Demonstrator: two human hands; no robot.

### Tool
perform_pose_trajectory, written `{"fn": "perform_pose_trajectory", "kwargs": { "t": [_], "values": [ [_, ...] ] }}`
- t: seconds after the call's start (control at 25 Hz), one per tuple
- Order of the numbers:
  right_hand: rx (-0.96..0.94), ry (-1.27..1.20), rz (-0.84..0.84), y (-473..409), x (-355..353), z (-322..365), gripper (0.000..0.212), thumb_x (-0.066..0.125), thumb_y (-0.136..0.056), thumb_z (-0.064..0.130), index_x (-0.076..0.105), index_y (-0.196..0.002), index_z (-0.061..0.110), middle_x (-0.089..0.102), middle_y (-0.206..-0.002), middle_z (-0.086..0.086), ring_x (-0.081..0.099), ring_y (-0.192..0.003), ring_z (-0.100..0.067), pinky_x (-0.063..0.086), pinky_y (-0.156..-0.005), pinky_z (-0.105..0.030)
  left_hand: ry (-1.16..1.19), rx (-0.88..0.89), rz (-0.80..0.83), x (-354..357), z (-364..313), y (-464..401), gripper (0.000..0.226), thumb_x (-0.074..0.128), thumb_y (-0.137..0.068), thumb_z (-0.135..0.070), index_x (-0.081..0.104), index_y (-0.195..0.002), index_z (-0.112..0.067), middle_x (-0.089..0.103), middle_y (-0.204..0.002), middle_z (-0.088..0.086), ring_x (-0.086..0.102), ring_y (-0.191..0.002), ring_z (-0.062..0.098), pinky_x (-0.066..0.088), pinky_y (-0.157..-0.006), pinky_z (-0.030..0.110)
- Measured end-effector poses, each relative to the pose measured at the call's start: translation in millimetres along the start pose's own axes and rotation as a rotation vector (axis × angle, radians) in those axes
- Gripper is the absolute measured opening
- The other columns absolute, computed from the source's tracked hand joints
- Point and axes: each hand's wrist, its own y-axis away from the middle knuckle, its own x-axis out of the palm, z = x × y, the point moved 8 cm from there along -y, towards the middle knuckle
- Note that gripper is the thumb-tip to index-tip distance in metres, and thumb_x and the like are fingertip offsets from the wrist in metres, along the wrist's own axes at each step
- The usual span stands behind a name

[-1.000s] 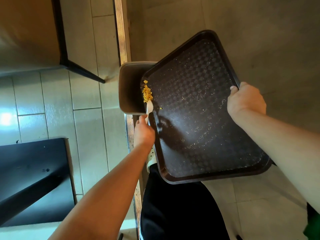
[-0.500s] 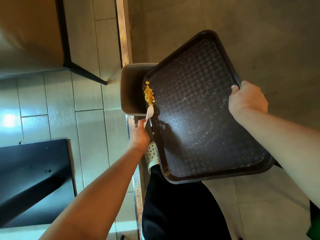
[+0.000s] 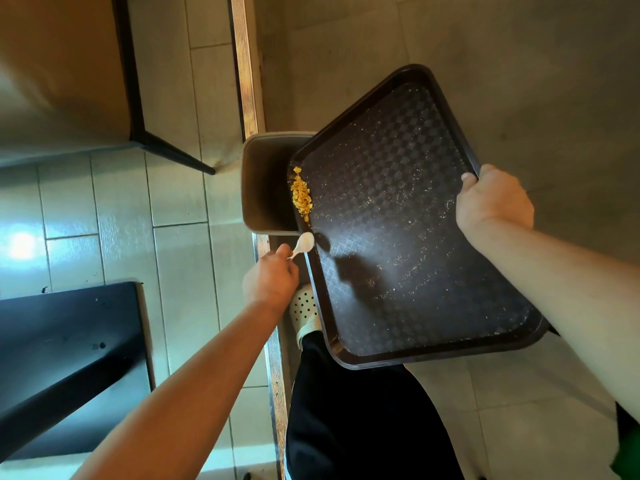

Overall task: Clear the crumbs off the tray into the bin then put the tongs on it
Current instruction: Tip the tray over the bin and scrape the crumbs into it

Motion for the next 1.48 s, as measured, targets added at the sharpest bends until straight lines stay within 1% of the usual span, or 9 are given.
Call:
{"fn": "perform_pose_trajectory", "kwargs": {
  "t": [0.16, 0.32, 0.48, 0.56, 0.68, 1.0, 1.2, 1.36, 1.48],
  "values": [
    [0.01, 0.006, 0.003, 0, -1, -1, 0.032, 0.034, -0.101, 0.029, 0.053, -0.11, 0.004, 0.058, -0.112, -0.022, 0.053, -0.104, -0.041, 0.032, -0.071, -0.035, 0.119, -0.03, 0.0, 0, 4, -19, 0.021, 0.038, -0.096, -0.018, 0.054, -0.109, -0.012, 0.063, -0.095, 0.014, 0.063, -0.08, 0.03, 0.055, -0.069, 0.042],
    [0.021, 0.007, 0.005, 1, 1, -2, 0.032, 0.034, -0.101, 0.03, 0.053, -0.109, 0.005, 0.058, -0.11, -0.022, 0.054, -0.102, -0.041, 0.034, -0.071, -0.036, 0.153, -0.029, 0.006, -6, 1, -42, 0.022, 0.037, -0.098, -0.014, 0.051, -0.114, -0.01, 0.058, -0.104, 0.017, 0.061, -0.09, 0.035, 0.053, -0.078, 0.05],
    [0.023, 0.013, 0.004, 2, 2, -3, 0.033, 0.033, -0.101, 0.03, 0.053, -0.108, 0.005, 0.059, -0.109, -0.021, 0.055, -0.101, -0.041, 0.034, -0.07, -0.037, 0.187, -0.031, -0.058, -16, 4, -44, 0.027, 0.037, -0.098, -0.012, 0.048, -0.122, -0.01, 0.056, -0.112, 0.015, 0.061, -0.091, 0.032, 0.053, -0.076, 0.045],
    [0.019, 0.008, 0.002, 2, 2, -2, 0.032, 0.033, -0.101, 0.03, 0.053, -0.106, 0.005, 0.059, -0.107, -0.021, 0.055, -0.1, -0.041, 0.034, -0.07, -0.037, 0.177, 0.033, -0.008, -10, 2, -36, 0.027, 0.038, -0.098, -0.014, 0.048, -0.123, -0.011, 0.057, -0.111, 0.013, 0.061, -0.087, 0.03, 0.053, -0.071, 0.041],
    [0.016, 0.007, 0.0, 2, 2, -2, 0.033, 0.033, -0.101, 0.03, 0.053, -0.107, 0.005, 0.059, -0.107, -0.021, 0.055, -0.1, -0.041, 0.034, -0.07, -0.037, 0.164, 0.08, 0.09, 7, 2, -25, 0.028, 0.037, -0.098, -0.013, 0.047, -0.124, -0.013, 0.056, -0.115, 0.011, 0.06, -0.091, 0.027, 0.054, -0.075, 0.04],
    [0.02, 0.007, -0.006, 5, 3, -1, 0.034, 0.033, -0.101, 0.031, 0.053, -0.109, 0.005, 0.059, -0.11, -0.021, 0.055, -0.101, -0.041, 0.035, -0.071, -0.037, 0.195, -0.049, 0.033, 1, -4, -37, 0.024, 0.039, -0.095, -0.006, 0.045, -0.118, -0.011, 0.055, -0.111, 0.013, 0.061, -0.094, 0.032, 0.054, -0.079, 0.049],
    [0.021, 0.01, -0.011, 7, 2, -1, 0.034, 0.033, -0.101, 0.03, 0.052, -0.11, 0.004, 0.059, -0.11, -0.022, 0.055, -0.101, -0.041, 0.036, -0.071, -0.038, 0.197, -0.011, 0.079, 6, -20, -29, 0.017, 0.042, -0.095, -0.012, 0.045, -0.111, -0.009, 0.058, -0.11, 0.016, 0.062, -0.096, 0.034, 0.053, -0.081, 0.05],
    [0.032, 0.001, -0.01, 9, 2, -2, 0.033, 0.033, -0.101, 0.029, 0.053, -0.109, 0.004, 0.058, -0.11, -0.022, 0.054, -0.101, -0.041, 0.033, -0.071, -0.037, 0.156, -0.092, 0.092, 5, -9, -36, 0.03, 0.038, -0.091, -0.001, 0.04, -0.12, -0.008, 0.053, -0.118, 0.018, 0.059, -0.104, 0.038, 0.051, -0.084, 0.051],
    [0.036, -0.01, -0.008, 11, 3, -3, 0.033, 0.033, -0.101, 0.029, 0.053, -0.109, 0.004, 0.058, -0.11, -0.022, 0.054, -0.101, -0.041, 0.033, -0.071, -0.036, 0.229, -0.074, 0.036, -3, -14, -38, 0.033, 0.037, -0.092, 0.0, 0.039, -0.123, -0.01, 0.051, -0.121, 0.015, 0.059, -0.101, 0.035, 0.051, -0.085, 0.05]
  ]
}}
